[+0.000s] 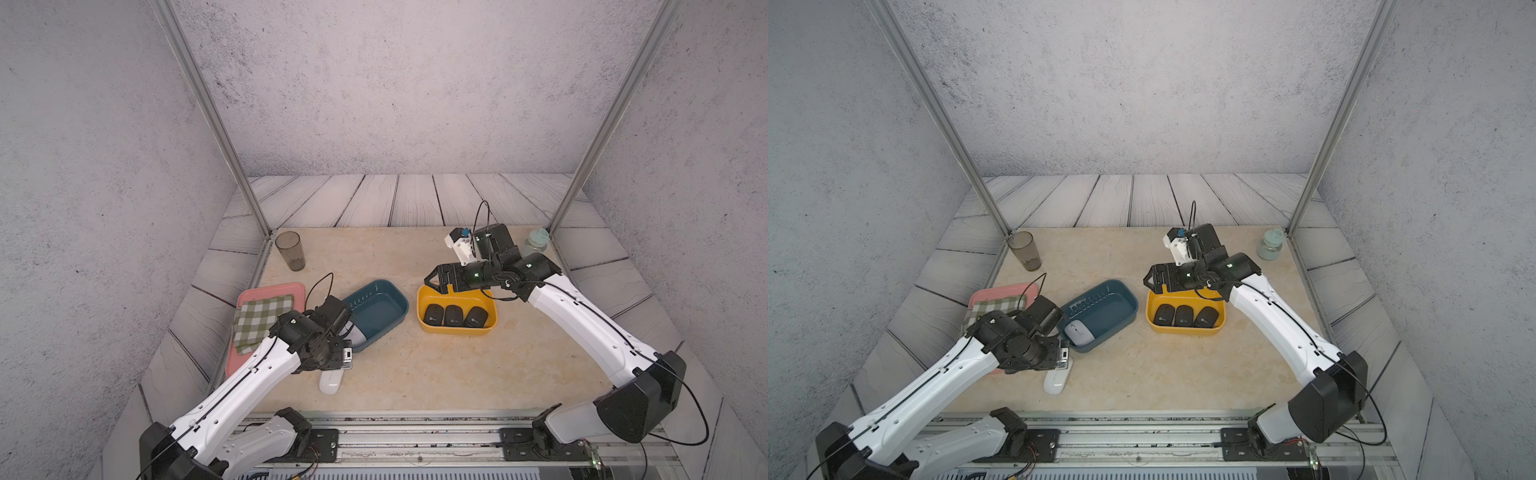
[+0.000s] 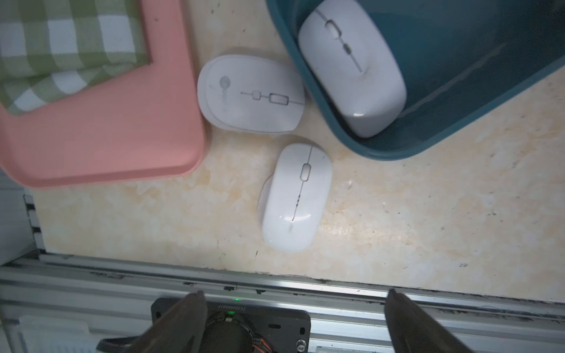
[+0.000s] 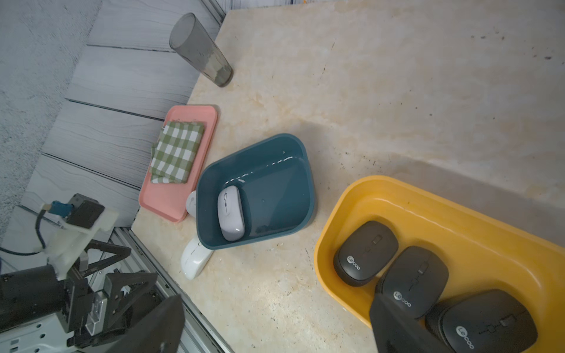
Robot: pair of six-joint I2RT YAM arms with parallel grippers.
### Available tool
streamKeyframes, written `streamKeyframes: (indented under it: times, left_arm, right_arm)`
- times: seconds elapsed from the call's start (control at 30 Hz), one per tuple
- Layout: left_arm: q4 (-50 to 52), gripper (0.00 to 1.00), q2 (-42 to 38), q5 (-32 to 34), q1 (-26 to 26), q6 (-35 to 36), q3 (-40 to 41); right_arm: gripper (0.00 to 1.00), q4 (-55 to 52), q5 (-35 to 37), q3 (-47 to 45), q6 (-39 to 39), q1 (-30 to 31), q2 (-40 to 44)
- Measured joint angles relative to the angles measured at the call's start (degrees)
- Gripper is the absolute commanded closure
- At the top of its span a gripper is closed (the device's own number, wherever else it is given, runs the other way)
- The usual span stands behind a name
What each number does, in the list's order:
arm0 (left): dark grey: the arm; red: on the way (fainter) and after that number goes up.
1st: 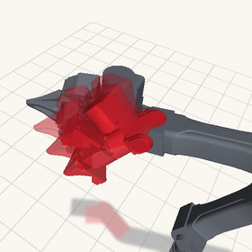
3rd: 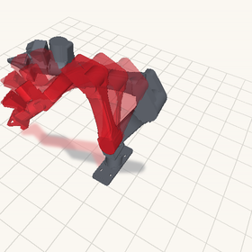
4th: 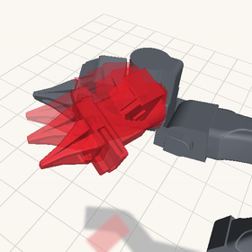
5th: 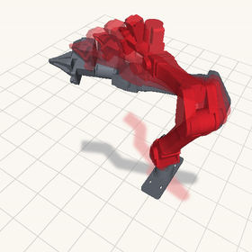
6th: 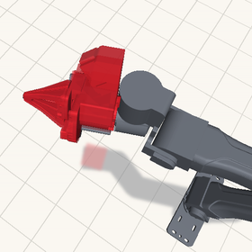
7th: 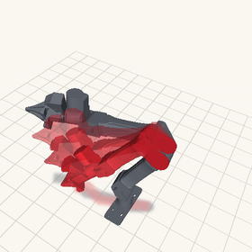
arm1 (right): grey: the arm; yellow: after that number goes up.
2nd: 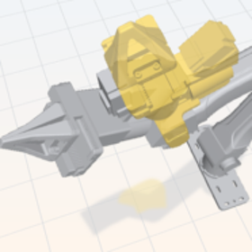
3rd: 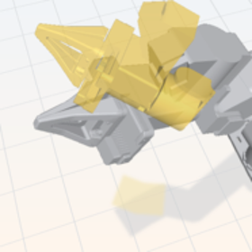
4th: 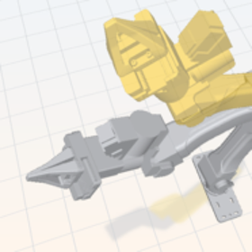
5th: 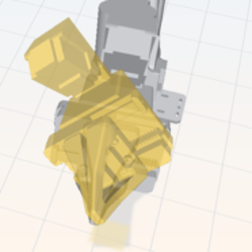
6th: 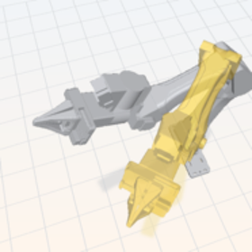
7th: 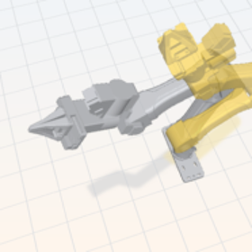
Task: Place the mice by color into the storage box
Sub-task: Pick up the mouse from the center of the board.
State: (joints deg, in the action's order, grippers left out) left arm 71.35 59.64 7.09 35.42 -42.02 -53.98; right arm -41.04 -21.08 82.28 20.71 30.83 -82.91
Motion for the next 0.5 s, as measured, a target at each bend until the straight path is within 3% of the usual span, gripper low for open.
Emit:
streamKeyframes:
  times: [0.2,0.5]
  left_arm:
    - [-3.34,0.02,0.07,0.92,0.11,-4.52,3.21]
    - [-12.79,0.02,5.31,0.24,0.11,-5.46,11.15]
  right_arm:
    - [0.01,-0.37,-0.02,-1.66,-0.07,0.0,1.64]
    - [0.01,-0.33,-0.04,-2.51,-0.42,-0.02,3.96]
